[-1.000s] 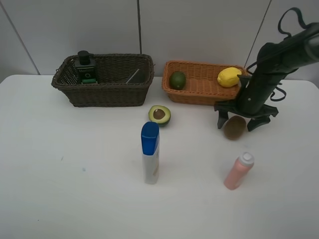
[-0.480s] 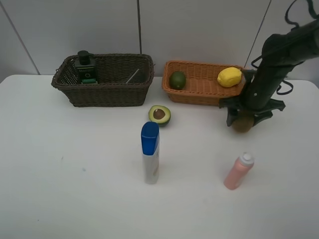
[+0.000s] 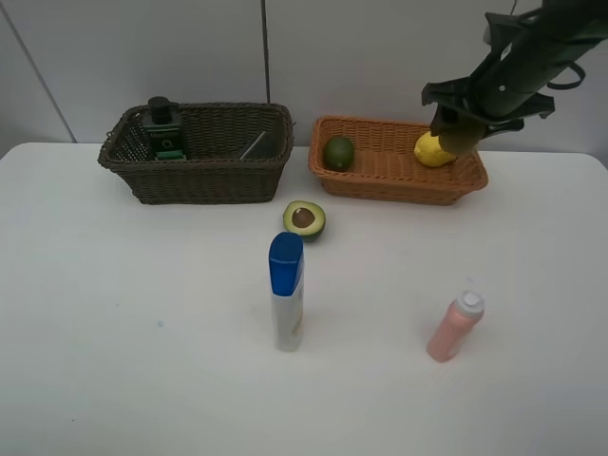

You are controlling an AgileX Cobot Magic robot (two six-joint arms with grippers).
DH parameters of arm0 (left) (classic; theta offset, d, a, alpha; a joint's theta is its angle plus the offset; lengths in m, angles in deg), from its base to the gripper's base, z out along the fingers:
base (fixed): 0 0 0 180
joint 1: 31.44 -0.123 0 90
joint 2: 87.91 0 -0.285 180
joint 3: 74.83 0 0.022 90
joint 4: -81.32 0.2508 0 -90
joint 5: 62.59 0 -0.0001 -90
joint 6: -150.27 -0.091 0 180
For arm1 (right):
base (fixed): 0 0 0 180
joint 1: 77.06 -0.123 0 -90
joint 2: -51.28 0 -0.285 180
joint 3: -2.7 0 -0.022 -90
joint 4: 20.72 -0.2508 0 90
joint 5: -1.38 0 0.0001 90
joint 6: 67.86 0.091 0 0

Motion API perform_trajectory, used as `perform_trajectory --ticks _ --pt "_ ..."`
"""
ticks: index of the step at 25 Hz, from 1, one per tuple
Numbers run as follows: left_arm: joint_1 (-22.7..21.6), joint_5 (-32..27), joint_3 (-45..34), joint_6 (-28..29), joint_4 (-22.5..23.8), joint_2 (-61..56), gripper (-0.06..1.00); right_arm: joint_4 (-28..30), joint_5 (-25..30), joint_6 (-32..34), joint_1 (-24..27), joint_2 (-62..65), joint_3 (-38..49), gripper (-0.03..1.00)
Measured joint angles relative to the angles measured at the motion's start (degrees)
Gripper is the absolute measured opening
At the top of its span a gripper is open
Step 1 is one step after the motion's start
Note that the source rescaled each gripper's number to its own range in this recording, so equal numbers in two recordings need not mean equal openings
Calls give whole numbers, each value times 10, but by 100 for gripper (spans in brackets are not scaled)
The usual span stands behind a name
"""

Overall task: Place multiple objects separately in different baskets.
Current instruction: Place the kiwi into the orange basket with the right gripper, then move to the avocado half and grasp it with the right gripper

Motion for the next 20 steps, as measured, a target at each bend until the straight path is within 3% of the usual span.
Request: perform_trajectory --ticks 3,4,7,9,16,20 --pt "0 0 0 0 0 0 100 1 -5 0 0 -46 -29 59" --pt "0 0 0 0 0 0 100 1 -5 0 0 -55 -34 63" --pt "0 0 0 0 0 0 100 9 -4 0 0 -68 -38 90" --pt "0 0 0 0 0 0 100 15 3 0 0 -68 -39 96" --pt "0 0 0 0 0 0 100 12 111 0 -15 -11 -40 98" --pt "0 0 0 0 0 0 100 -6 180 0 -67 35 -42 98"
